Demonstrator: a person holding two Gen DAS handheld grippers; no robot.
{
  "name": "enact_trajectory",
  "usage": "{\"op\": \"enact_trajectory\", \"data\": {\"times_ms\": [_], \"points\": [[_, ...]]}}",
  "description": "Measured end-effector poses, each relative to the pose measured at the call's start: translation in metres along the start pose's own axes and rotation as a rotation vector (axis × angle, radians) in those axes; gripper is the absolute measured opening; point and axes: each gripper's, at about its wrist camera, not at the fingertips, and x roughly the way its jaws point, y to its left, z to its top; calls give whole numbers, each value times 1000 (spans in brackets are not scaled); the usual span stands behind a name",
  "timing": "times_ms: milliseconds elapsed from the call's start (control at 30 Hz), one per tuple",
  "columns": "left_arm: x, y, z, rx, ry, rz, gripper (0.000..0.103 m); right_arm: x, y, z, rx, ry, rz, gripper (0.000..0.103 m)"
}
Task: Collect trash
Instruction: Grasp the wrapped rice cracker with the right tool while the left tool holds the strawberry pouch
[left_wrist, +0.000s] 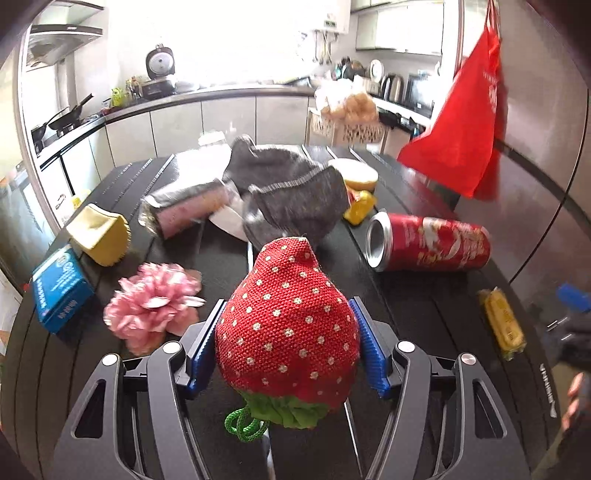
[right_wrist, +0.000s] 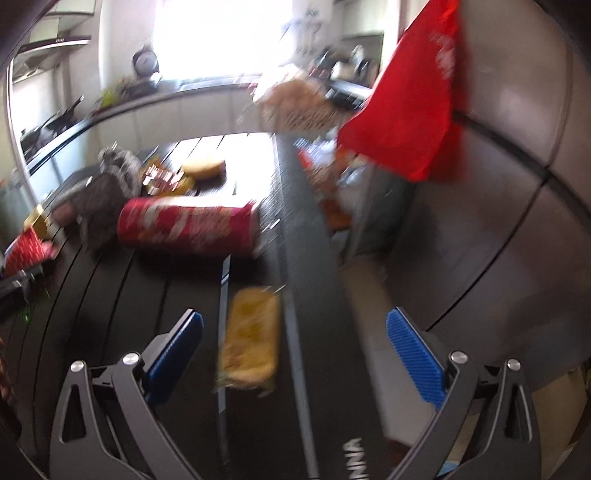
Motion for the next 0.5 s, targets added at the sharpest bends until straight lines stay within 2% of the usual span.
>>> {"op": "enact_trajectory", "data": {"times_ms": [67,233,333,400,500], "points": [[-10,5,1,-11,-20,-7,62,15,9,1,-11,54,21,94],[-26,11,-2,-3,-39,-7,62,53,28,3,-25,187,30,65],[-31,14,-4,-2,-44,-3,62,56,34,6,-31,189,40,55],[-31,17,-5,-9,-43,-7,62,58,38,9,-24,206,65,38],[-32,21,-6,-17,-43,-11,62,59,39,11,-22,216,74,38]]}}
